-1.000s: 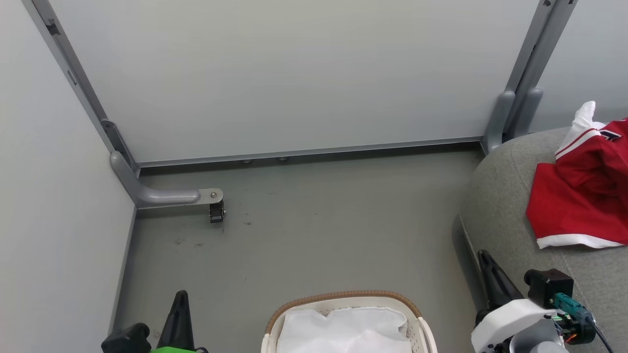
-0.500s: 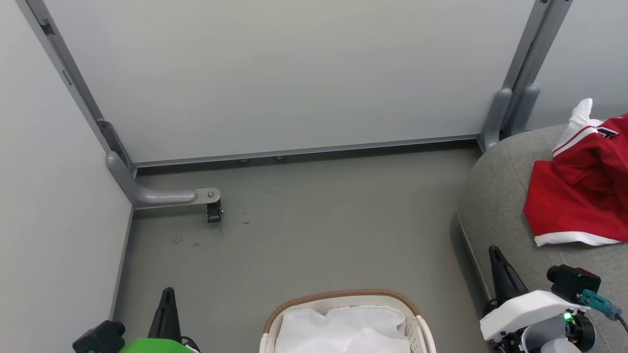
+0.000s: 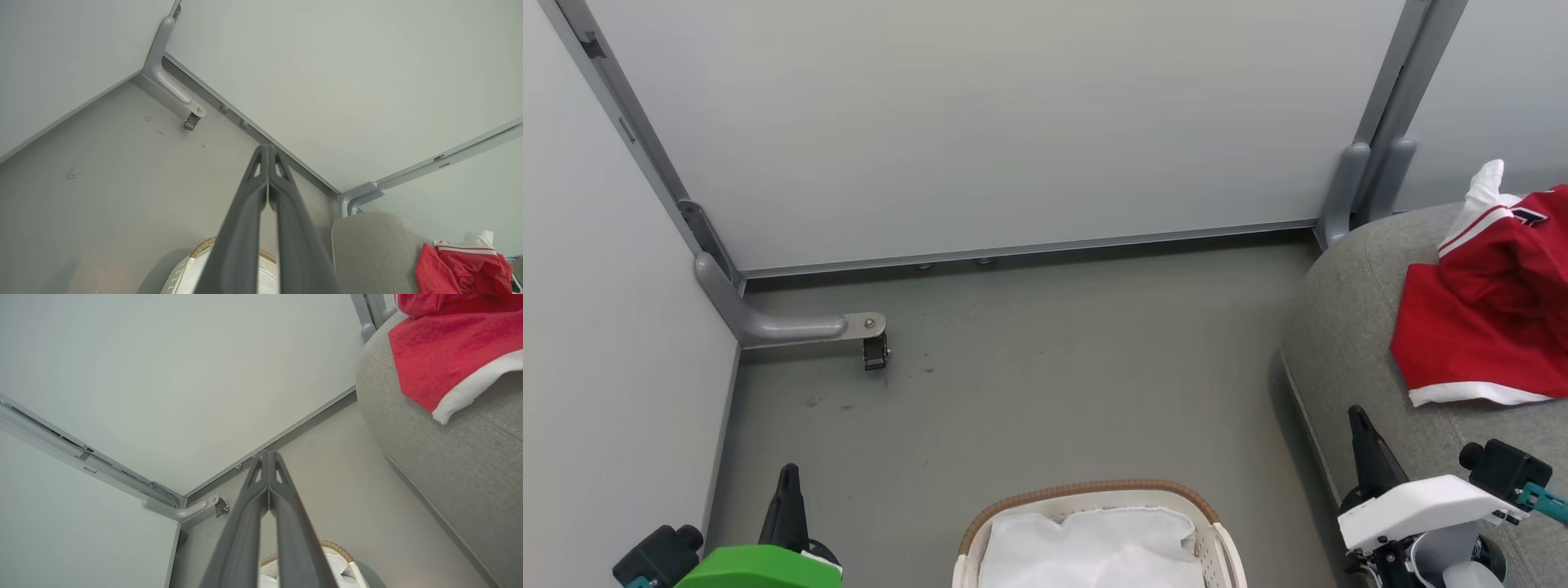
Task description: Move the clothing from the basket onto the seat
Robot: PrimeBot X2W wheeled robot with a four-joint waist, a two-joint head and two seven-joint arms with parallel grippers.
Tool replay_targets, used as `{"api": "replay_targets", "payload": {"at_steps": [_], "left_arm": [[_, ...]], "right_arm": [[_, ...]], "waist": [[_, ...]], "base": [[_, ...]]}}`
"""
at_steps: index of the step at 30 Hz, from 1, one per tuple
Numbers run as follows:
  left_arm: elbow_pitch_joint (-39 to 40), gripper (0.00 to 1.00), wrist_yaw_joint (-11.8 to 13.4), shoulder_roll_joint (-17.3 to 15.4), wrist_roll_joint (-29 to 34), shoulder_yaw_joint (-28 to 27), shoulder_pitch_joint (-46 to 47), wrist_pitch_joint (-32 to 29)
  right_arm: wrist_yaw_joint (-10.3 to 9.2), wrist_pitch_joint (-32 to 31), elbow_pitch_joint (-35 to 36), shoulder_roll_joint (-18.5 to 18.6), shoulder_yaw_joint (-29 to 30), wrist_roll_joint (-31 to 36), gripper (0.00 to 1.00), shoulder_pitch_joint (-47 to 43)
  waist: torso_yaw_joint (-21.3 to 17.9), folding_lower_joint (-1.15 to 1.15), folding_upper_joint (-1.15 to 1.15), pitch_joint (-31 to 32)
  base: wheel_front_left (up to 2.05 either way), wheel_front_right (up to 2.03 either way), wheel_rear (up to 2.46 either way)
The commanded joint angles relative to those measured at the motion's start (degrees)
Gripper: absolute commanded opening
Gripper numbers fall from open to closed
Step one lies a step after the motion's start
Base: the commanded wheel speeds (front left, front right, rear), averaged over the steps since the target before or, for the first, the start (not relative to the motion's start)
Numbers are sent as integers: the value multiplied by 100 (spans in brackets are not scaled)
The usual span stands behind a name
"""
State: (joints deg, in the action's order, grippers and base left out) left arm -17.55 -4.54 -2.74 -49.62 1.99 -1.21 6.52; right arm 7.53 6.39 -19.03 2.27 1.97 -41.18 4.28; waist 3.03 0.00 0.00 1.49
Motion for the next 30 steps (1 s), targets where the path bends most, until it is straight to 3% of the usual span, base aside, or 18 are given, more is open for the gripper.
{"api": "replay_targets", "payload": {"at_steps": [1, 30], "left_arm": [[88, 0, -39, -12, -150, -44, 202, -45], [210, 0, -155, -16, -1856, -384, 451, -570]], "right_arm": [[-2, -40, 108, 37, 36, -197, 0, 141], [-4, -563, 284, 55, 217, -2236, 0, 185]], "waist": [[-4, 0, 0, -2], [-100, 0, 0, -55]], "base": [[0, 0, 0], [0, 0, 0]]}}
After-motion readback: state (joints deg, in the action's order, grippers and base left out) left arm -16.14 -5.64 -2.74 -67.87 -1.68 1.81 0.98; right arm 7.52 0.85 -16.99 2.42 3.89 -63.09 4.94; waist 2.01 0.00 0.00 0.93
